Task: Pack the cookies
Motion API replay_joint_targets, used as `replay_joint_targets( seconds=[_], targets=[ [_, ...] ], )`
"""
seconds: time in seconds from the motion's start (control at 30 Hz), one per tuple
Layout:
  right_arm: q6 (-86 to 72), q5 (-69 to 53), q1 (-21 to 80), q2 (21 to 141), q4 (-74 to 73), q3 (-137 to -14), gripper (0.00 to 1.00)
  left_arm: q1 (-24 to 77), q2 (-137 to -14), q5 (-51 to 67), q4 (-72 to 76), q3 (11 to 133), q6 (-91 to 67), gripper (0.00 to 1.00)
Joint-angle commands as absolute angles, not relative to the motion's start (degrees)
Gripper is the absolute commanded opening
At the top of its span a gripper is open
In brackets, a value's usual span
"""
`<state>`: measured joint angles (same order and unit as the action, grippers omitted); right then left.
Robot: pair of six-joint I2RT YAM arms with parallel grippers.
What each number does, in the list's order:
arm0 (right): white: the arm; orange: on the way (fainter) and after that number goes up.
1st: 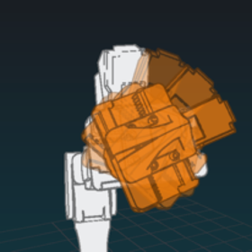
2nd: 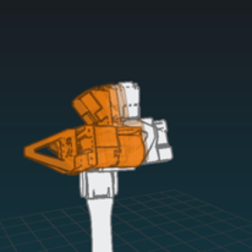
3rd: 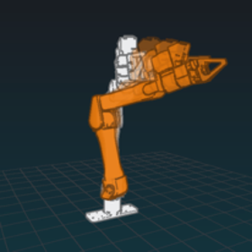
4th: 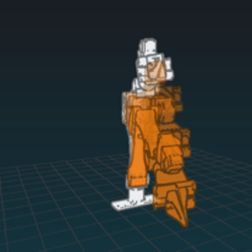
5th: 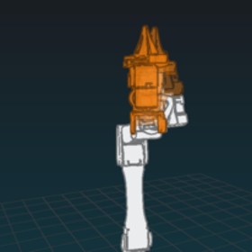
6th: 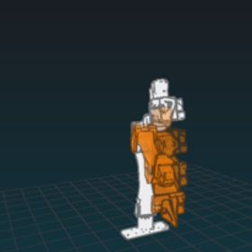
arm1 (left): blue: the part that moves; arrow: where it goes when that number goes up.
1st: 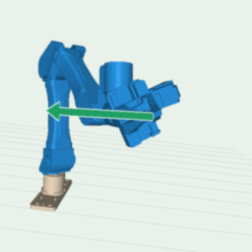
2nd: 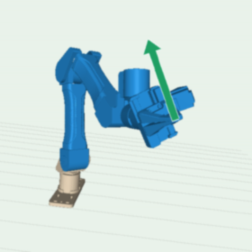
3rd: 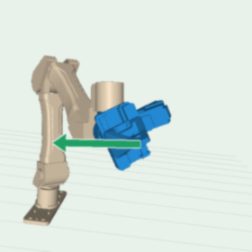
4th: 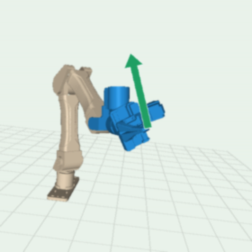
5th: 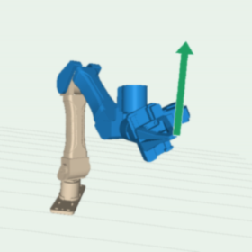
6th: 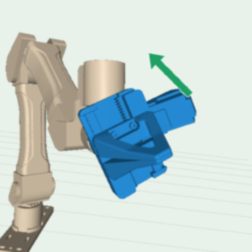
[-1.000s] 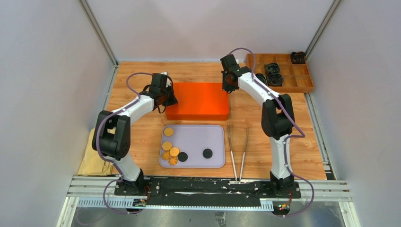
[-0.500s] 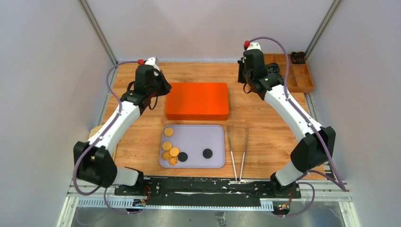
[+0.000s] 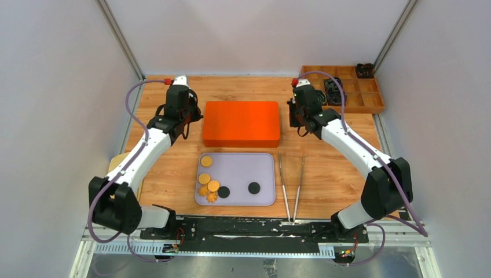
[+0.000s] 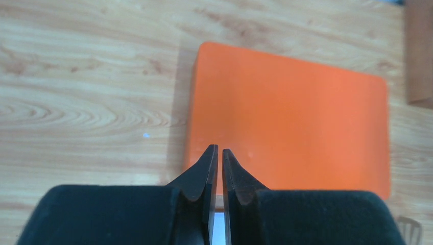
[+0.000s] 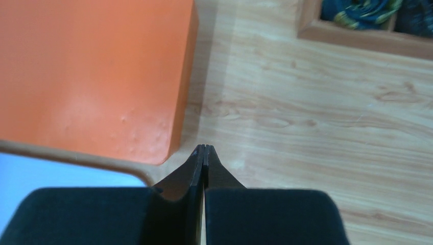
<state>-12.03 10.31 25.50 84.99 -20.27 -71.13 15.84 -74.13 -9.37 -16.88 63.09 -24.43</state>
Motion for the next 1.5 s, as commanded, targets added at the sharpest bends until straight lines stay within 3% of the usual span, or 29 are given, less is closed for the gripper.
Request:
replay_joint_targets(
  seconds=[0.0, 0.2, 0.63, 1.03, 1.47],
  targets=[
    [-13.34, 6.51, 30.32, 84.83, -19.86, -68.32, 0.0, 15.12, -79.37, -10.14, -14.8, 59.81, -25.35, 0.13],
    [-14.36, 2.16, 34.93, 91.42, -20.38, -72.47, 0.0, 15.12, -88.71, -5.65, -12.1, 59.87, -27.45, 0.1],
    [-14.41, -0.06, 35.45, 102.07, -21.21, -81.21, 0.0, 15.12, -94.41, -5.0, -7.47, 53.26, -26.99, 0.09],
    [-14.05, 3.3, 31.18, 121.24, -28.83, -106.56, 0.0, 15.12, -94.63, -3.32, -6.53, 52.21, -27.67, 0.08],
    [-15.02, 1.71, 29.75, 124.99, -28.97, -105.63, 0.0, 15.12, -93.36, -3.55, -8.1, 53.17, -27.32, 0.07]
  ],
)
